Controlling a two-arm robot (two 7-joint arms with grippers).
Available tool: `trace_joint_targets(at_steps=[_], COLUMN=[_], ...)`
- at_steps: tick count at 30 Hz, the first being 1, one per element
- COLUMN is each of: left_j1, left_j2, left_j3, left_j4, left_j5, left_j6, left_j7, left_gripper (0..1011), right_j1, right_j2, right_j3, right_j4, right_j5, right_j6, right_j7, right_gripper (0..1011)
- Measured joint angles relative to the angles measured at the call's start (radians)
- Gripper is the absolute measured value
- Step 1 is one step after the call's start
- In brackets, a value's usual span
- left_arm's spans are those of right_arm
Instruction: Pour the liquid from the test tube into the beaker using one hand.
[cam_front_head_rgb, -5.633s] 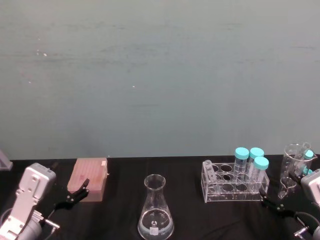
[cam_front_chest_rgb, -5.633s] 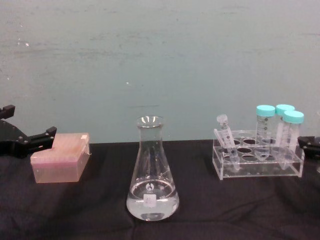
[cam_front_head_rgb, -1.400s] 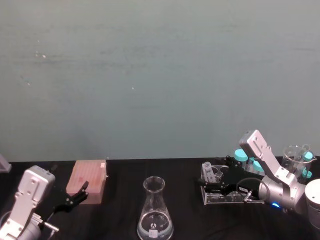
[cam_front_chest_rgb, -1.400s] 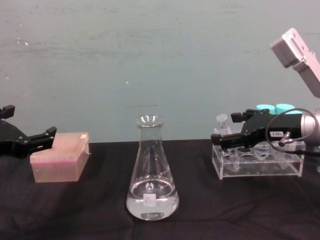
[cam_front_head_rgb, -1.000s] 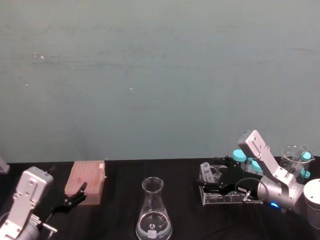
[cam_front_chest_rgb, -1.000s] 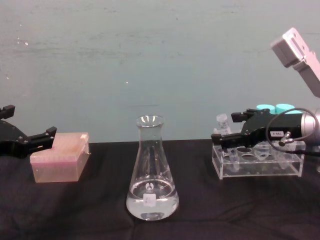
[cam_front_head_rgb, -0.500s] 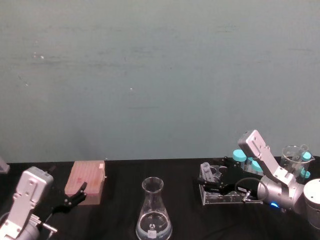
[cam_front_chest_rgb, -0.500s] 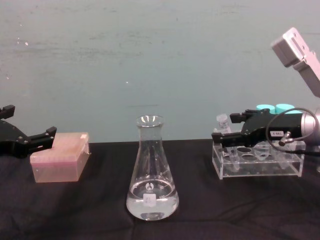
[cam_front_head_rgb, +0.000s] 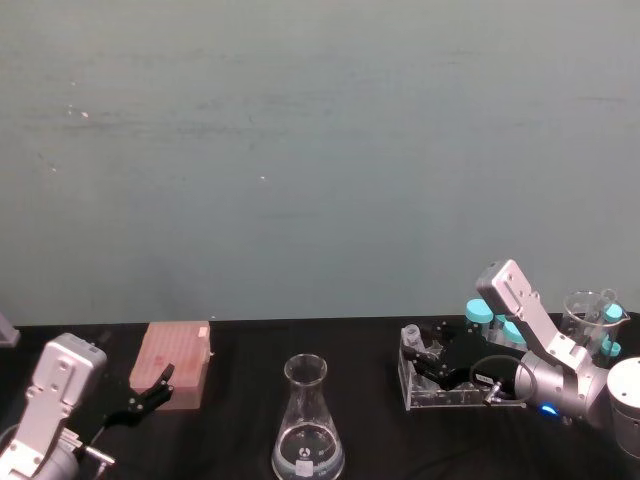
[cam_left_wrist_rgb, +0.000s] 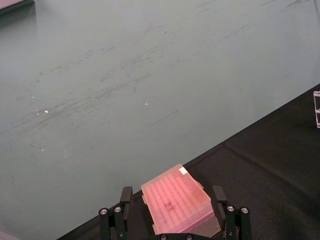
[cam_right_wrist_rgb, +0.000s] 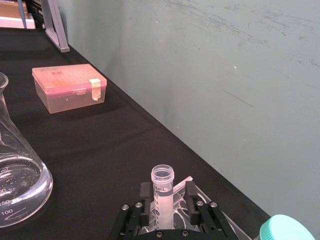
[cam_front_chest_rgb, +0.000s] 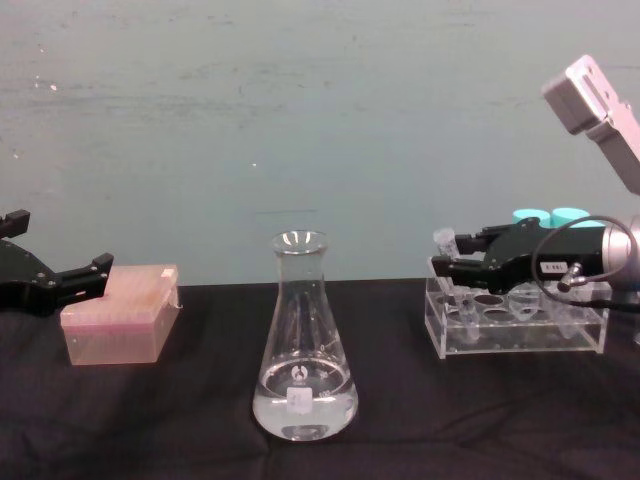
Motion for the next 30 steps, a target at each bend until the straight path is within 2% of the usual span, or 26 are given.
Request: trace_joint_targets(at_steps=[2,4,5,6,10,30], left_j1=[0.0,0.0,0.0,0.0,0.0,0.0], left_j2=[0.0,0.0,0.0,0.0,0.0,0.0], left_j3=[0.0,0.0,0.0,0.0,0.0,0.0], left_j4=[0.0,0.0,0.0,0.0,0.0,0.0], left_j5=[0.0,0.0,0.0,0.0,0.0,0.0], left_j6=[0.0,0.0,0.0,0.0,0.0,0.0], left_j7=[0.0,0.0,0.0,0.0,0.0,0.0], left_gripper=[1000,1000,1000,1000,1000,1000], right_j1=[0.0,0.0,0.0,0.0,0.0,0.0], right_j2=[0.0,0.0,0.0,0.0,0.0,0.0], right_j3=[0.0,0.0,0.0,0.0,0.0,0.0], right_j4=[0.0,0.0,0.0,0.0,0.0,0.0], right_j5=[0.0,0.0,0.0,0.0,0.0,0.0], right_j6=[0.0,0.0,0.0,0.0,0.0,0.0], right_j7=[0.0,0.0,0.0,0.0,0.0,0.0], right_gripper=[421,317,317,257,192,192])
